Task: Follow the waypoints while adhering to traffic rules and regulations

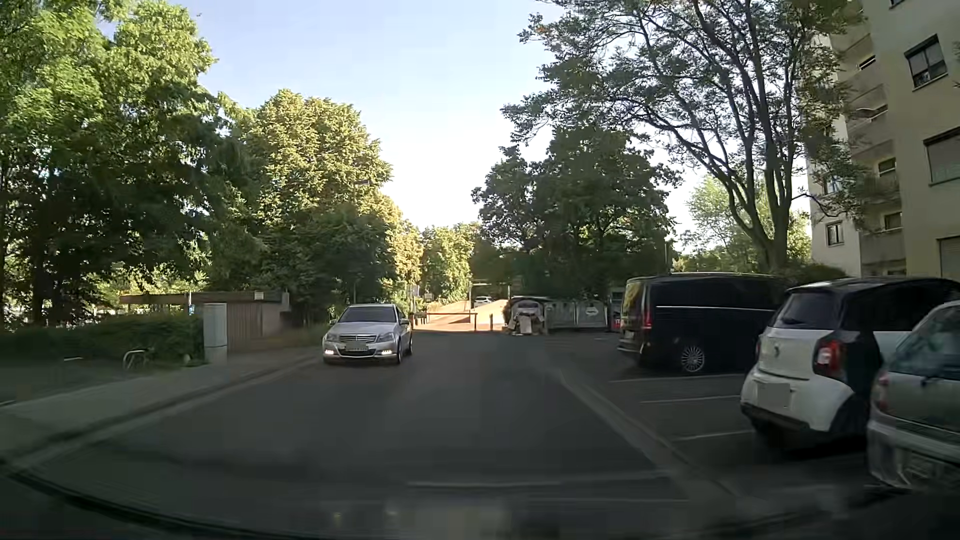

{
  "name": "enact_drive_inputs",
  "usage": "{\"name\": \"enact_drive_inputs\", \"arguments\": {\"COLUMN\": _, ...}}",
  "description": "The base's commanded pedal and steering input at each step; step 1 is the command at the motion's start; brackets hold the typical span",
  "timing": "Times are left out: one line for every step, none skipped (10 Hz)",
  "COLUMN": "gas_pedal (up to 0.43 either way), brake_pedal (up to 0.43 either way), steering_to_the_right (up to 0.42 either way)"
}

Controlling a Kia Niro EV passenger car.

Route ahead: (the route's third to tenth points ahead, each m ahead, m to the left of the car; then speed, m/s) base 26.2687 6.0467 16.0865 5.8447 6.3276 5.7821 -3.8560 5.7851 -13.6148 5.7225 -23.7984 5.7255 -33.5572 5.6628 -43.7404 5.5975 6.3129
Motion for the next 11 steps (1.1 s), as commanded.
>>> {"name": "enact_drive_inputs", "arguments": {"gas_pedal": 0.000, "brake_pedal": 0.000, "steering_to_the_right": 0.003}}
{"name": "enact_drive_inputs", "arguments": {"gas_pedal": 0.000, "brake_pedal": 0.000, "steering_to_the_right": 0.003}}
{"name": "enact_drive_inputs", "arguments": {"gas_pedal": 0.000, "brake_pedal": 0.000, "steering_to_the_right": 0.003}}
{"name": "enact_drive_inputs", "arguments": {"gas_pedal": 0.000, "brake_pedal": 0.000, "steering_to_the_right": 0.004}}
{"name": "enact_drive_inputs", "arguments": {"gas_pedal": 0.000, "brake_pedal": 0.024, "steering_to_the_right": 0.004}}
{"name": "enact_drive_inputs", "arguments": {"gas_pedal": 0.000, "brake_pedal": 0.067, "steering_to_the_right": 0.004}}
{"name": "enact_drive_inputs", "arguments": {"gas_pedal": 0.000, "brake_pedal": 0.116, "steering_to_the_right": 0.006}}
{"name": "enact_drive_inputs", "arguments": {"gas_pedal": 0.000, "brake_pedal": 0.146, "steering_to_the_right": 0.006}}
{"name": "enact_drive_inputs", "arguments": {"gas_pedal": 0.000, "brake_pedal": 0.165, "steering_to_the_right": 0.006}}
{"name": "enact_drive_inputs", "arguments": {"gas_pedal": 0.000, "brake_pedal": 0.177, "steering_to_the_right": 0.006}}
{"name": "enact_drive_inputs", "arguments": {"gas_pedal": 0.000, "brake_pedal": 0.183, "steering_to_the_right": 0.008}}
